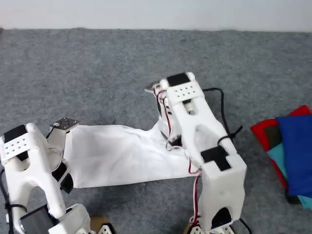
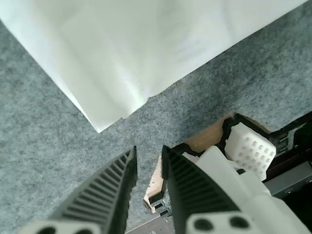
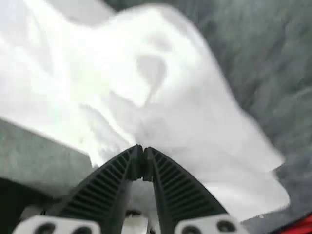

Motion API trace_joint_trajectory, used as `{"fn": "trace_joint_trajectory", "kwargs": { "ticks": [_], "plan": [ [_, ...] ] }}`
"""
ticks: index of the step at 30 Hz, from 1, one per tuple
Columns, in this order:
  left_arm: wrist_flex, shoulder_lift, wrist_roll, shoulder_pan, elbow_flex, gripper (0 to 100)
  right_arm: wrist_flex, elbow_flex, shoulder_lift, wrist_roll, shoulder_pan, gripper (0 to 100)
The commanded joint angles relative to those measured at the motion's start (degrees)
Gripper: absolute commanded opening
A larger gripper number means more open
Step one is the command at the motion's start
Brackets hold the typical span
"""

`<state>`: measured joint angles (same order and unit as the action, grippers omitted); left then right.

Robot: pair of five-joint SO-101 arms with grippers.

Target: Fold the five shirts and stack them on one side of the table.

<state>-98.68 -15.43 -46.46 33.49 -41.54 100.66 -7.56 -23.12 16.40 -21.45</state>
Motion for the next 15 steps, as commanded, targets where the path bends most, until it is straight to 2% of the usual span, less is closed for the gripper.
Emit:
{"fn": "trace_joint_trajectory", "kwargs": {
  "ticks": [1,7,15],
  "plan": [
    [-1.23,-1.58,0.18,0.09,0.13,8,0.4,5.8,6.29,0.09,0.31,0.9],
    [-1.23,-1.58,0.18,0.09,0.13,8,0.57,10.55,12.0,0.09,0.31,0.9],
    [-1.23,-1.58,0.18,0.09,0.13,8,-1.36,7.82,20.09,0.53,-0.22,0.9]
  ]
}}
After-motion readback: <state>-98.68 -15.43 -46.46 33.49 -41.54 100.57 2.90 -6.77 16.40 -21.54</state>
